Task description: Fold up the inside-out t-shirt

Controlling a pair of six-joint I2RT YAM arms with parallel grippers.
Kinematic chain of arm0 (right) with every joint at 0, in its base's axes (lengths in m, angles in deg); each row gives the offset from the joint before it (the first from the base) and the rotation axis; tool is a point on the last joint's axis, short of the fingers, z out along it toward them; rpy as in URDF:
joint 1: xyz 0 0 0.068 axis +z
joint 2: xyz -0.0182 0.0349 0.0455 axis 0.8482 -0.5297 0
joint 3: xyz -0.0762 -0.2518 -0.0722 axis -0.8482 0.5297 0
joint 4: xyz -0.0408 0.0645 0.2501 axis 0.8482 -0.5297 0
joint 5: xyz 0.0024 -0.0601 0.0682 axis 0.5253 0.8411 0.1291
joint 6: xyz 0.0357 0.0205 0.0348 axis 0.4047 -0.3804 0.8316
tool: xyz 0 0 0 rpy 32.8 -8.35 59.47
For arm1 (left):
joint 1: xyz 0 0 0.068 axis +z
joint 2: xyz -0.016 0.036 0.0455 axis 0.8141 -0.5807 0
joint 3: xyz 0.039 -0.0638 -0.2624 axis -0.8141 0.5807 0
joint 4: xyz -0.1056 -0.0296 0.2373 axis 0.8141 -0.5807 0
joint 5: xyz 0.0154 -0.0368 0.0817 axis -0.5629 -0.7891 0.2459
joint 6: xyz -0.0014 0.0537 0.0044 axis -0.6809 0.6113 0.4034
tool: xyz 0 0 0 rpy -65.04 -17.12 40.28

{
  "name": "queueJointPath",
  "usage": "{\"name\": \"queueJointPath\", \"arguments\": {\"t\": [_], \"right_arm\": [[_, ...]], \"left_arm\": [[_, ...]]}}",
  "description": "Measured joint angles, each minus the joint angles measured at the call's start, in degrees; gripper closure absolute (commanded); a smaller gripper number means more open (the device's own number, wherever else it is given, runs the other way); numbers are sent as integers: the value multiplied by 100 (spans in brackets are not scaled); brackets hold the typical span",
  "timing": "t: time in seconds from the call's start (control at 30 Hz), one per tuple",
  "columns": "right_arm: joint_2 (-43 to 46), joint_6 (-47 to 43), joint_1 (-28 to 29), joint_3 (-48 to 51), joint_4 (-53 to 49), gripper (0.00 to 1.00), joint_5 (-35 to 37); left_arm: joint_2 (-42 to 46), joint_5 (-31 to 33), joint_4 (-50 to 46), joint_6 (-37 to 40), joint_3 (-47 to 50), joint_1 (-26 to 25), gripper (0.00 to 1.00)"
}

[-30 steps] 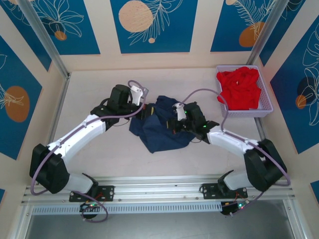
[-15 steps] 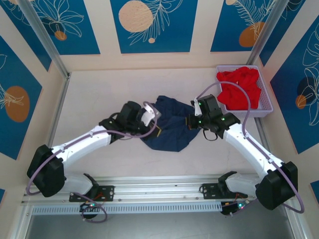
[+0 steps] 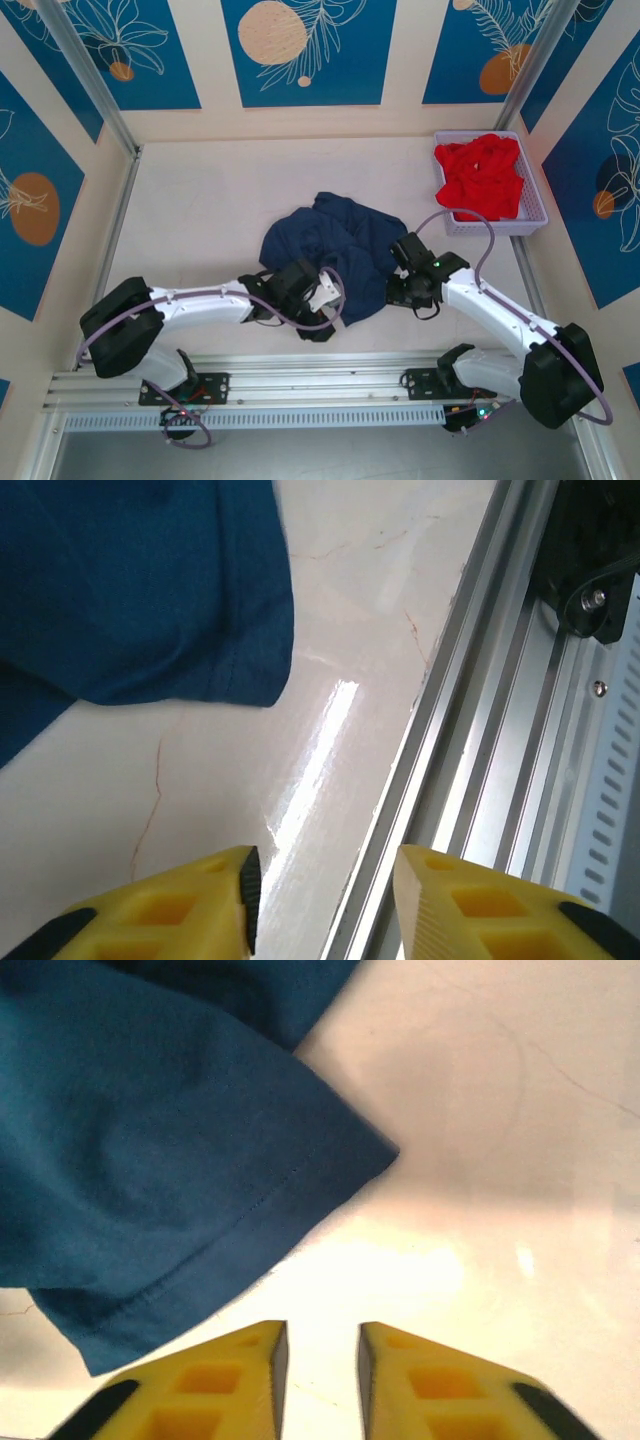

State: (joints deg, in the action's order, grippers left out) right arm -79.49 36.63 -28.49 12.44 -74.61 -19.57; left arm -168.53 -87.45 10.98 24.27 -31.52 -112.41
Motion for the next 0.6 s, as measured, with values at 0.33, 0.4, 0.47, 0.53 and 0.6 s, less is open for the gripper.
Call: {"name": "queueJointPath", "arguments": {"t": [0.33, 0.4, 0.47, 0.53, 0.6], "right_arm": [[-131, -529, 22, -385, 763, 46, 98], [-695, -815, 13, -750, 1174, 43, -55], [-1311, -1056, -31, -1202, 1515, 41, -133], [-1869, -1257, -140, -1617, 1875, 39, -199], [-2424, -1388, -374, -2022, 2212, 35, -330]], "left_arm": [[452, 1084, -55, -745, -461, 1410, 43], [393, 1268, -63, -1196, -660, 2162, 40], [184, 1333, -66, -1565, -879, 2863, 38], [-157, 1399, -90, -1799, -1106, 3412, 36], [-621, 1473, -197, -1891, -1351, 3742, 34]]}}
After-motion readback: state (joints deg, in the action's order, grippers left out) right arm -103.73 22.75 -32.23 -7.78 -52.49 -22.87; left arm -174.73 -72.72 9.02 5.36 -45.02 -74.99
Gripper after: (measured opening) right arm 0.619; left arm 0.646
